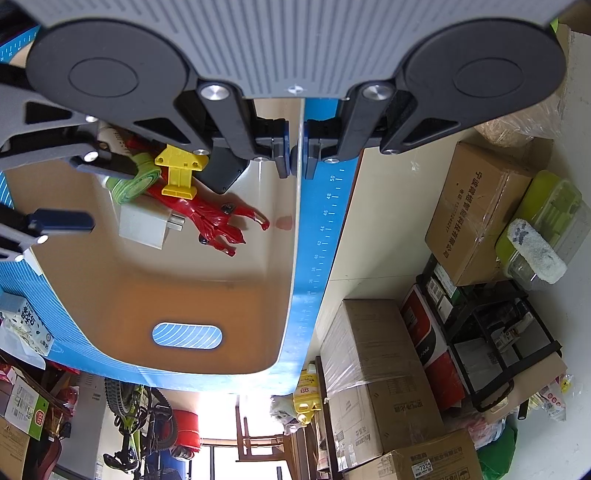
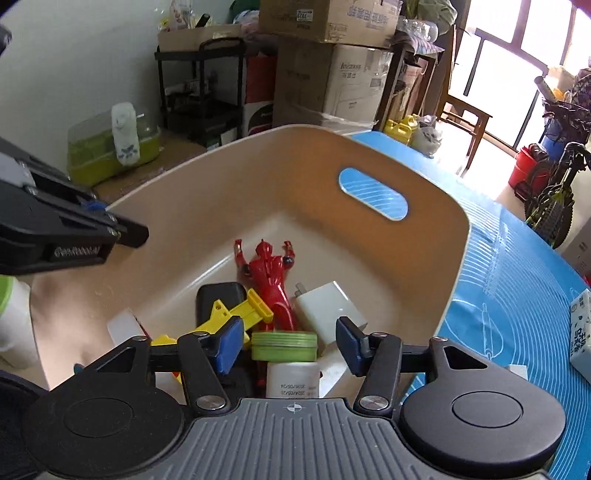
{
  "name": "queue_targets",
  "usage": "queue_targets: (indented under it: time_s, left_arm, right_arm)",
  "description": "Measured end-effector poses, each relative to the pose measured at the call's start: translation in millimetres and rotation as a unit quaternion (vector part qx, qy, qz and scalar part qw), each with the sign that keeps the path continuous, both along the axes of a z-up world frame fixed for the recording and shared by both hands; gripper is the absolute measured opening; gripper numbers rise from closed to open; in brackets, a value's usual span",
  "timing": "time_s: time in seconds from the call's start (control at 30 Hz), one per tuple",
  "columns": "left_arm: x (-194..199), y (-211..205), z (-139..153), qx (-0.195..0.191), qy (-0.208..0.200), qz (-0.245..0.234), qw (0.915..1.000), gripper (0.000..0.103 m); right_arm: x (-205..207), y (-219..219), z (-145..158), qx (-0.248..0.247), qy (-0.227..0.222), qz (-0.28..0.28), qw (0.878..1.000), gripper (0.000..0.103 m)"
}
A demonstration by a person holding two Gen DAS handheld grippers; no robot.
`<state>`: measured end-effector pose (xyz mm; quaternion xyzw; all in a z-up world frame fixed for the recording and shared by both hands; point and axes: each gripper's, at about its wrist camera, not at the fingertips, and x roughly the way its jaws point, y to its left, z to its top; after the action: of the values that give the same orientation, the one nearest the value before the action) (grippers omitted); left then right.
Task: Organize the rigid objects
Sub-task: 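Carry the green tin into the basket and open the right gripper, then move the right gripper to the second white charger and grasp it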
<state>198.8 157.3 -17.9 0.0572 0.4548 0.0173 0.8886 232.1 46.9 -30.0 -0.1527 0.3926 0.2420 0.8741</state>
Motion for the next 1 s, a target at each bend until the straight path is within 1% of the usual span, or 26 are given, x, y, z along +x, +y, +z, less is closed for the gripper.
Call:
queue_targets:
  time_s: [0.1,0.17,0.23,0.33,0.43,0.57,0.77,0.87,1.0]
  left_arm:
    - [0.1,-0.4,0.1,0.001,0.0,-0.001,1.0,0.008]
    - [-0.1,0.3,-0.3,0.002,0.0,-0.002,1.0,0.008]
    - [0.2,0.8,-0.3,0.001,0.0,-0.002,1.0,0.008]
    - [0.2,0.9,-0.4,0.002,0.0,-0.002,1.0,0.008]
    - [0.3,1.5,-0.2,0.002,0.0,-0.003,1.0,0.008]
    - [0.4,1.8,0.1,0.003,0.0,-0.003,1.0,0.008]
    - [0.8,2.0,0.1,0.003,0.0,-0.003,1.0,0.008]
    - [0.9,2.6,0.1,0.003,0.0,-0.003,1.0,0.008]
    - [1.2,3.8,0.2,0.002,0.0,-0.004,1.0,0.008]
  right_arm:
    - [-1.7,-13.0,13.9,0.02,-0.015,-0.01,1.0,0.071]
    - [0.9,-25.8,24.5,0.04,-0.02,-0.023,0.999,0.074]
    - [3.8,-39.1,33.4,0.049,-0.028,-0.037,0.998,0.076]
    - [12.1,-61.4,44.7,0.064,-0.036,-0.066,0.995,0.077]
    - [21.1,-86.4,48.1,0.079,-0.039,-0.105,0.991,0.079]
    - [32.0,-116.2,40.0,0.068,-0.048,-0.154,0.984,0.079]
    - [48.5,-159.5,11.3,0.062,-0.031,-0.229,0.971,0.079]
    - [56.0,-173.6,-5.1,0.053,-0.023,-0.249,0.967,0.079]
    - [62.7,-187.9,-29.0,0.043,-0.011,-0.262,0.964,0.082]
